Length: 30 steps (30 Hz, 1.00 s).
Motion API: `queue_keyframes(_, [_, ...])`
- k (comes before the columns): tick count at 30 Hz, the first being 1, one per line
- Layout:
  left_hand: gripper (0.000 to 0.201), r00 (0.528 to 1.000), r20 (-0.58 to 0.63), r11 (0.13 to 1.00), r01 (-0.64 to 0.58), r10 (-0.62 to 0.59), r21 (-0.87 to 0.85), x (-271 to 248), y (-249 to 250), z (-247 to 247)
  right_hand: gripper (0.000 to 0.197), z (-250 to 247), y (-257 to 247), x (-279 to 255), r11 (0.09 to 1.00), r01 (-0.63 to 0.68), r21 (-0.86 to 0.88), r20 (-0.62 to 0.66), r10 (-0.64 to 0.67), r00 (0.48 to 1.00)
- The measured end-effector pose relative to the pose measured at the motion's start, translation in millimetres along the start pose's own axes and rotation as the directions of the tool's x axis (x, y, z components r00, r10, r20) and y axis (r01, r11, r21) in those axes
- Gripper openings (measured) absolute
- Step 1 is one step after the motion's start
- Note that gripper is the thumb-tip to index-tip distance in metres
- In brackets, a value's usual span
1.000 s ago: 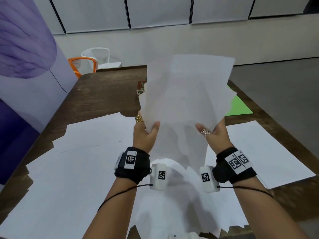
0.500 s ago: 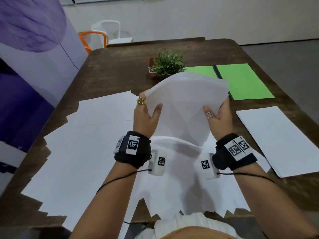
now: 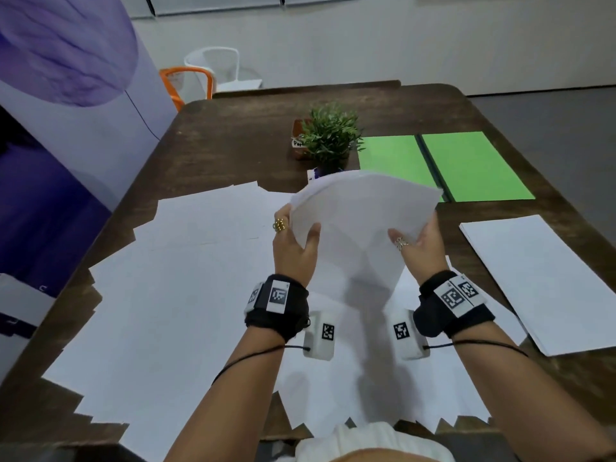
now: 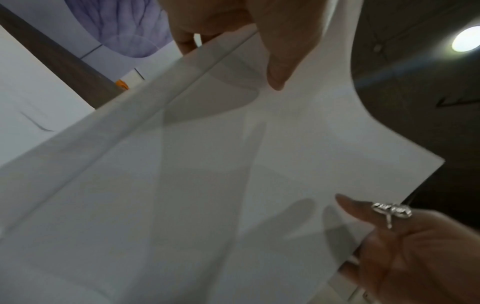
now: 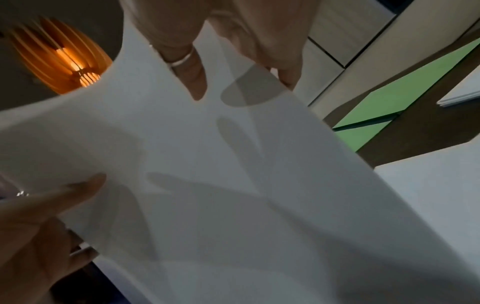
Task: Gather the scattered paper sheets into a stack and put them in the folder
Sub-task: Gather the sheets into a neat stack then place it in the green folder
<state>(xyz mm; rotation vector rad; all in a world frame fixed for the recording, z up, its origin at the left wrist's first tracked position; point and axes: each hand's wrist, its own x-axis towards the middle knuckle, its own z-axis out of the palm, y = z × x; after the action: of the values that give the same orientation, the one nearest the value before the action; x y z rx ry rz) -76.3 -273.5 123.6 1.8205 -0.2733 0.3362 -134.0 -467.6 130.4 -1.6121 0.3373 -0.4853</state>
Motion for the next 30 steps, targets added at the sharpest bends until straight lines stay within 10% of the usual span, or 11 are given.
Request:
queue_keyframes(22, [0.03, 0.975, -0.218, 0.995, -0.058, 0.039, -0.082, 2.7, 6.9, 17.3, 0.042, -13.1, -7.1, 3.8, 0.993, 0.072, 0.094, -0.052, -0.067, 0.996])
queue_keyframes(30, [0.033, 0.992, -0.074, 0.988, 0.096, -0.106, -0.12, -3.9, -23.0, 23.8, 0.055, -23.5, 7.6, 8.6, 0.991, -0.028, 0.13, -0.012, 0.03, 0.999])
